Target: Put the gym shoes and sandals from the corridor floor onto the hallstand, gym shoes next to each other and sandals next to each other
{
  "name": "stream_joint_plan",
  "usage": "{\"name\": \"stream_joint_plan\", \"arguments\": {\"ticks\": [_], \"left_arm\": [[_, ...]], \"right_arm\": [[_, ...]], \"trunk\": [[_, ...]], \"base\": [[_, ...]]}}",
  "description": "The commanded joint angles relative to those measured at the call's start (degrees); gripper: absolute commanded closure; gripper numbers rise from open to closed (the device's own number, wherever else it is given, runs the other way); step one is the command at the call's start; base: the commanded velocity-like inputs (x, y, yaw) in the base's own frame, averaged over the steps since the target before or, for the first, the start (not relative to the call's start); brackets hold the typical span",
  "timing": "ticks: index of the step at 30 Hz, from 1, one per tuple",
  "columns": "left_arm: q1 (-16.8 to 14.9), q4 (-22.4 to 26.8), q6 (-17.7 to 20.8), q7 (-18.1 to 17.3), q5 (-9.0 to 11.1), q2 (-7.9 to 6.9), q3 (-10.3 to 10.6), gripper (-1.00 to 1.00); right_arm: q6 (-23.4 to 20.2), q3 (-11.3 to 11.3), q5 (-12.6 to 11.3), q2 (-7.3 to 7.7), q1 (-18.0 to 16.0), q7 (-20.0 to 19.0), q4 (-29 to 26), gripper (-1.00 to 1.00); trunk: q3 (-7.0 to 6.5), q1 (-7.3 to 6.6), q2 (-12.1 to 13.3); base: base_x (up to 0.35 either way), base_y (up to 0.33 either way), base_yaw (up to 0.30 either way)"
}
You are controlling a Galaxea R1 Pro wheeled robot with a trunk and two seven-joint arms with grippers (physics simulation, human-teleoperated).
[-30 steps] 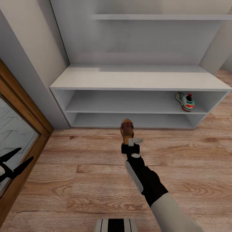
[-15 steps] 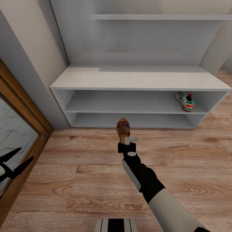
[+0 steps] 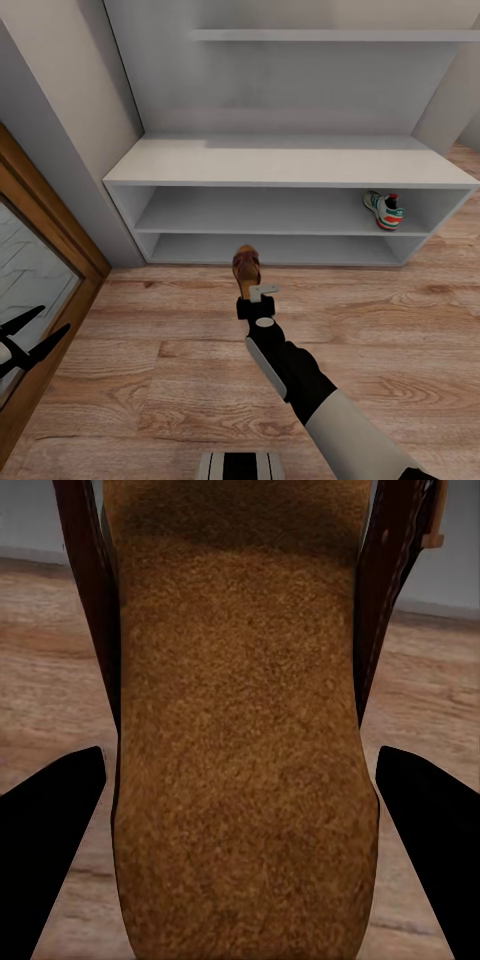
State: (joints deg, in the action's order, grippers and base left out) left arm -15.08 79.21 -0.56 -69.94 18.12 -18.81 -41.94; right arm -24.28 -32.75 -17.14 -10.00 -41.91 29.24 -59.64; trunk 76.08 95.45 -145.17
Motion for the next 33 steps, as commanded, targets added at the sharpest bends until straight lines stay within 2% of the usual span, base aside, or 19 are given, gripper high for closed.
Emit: {"name": "stream_joint_plan", "arguments": {"ticks": [1,11,33], "left_arm": [[0.0,0.0,-0.1,-0.2,0.1,-0.01,0.0,-1.00],[0.0,0.0,0.0,-0.2,0.1,0.00,0.0,-1.00],[0.0,0.0,0.0,-0.1,0.1,-0.01,0.1,-1.00]], "right_arm": [[-0.2,-0.1,-0.3,0.00,0.0,0.5,-0.1,1.00],[0.2,-1.3,-0.3,0.00,0.0,0.6,0.0,1.00],[0.5,-1.6,-0.3,0.00,0.1,0.5,-0.1,1.00]], "trunk": [[0.04,-0.01,0.0],[0.04,-0.01,0.0],[0.04,-0.01,0.0]], "base": [[0.000,0.000,0.000],[0.000,0.000,0.000],[0.022,0.000,0.000]]}}
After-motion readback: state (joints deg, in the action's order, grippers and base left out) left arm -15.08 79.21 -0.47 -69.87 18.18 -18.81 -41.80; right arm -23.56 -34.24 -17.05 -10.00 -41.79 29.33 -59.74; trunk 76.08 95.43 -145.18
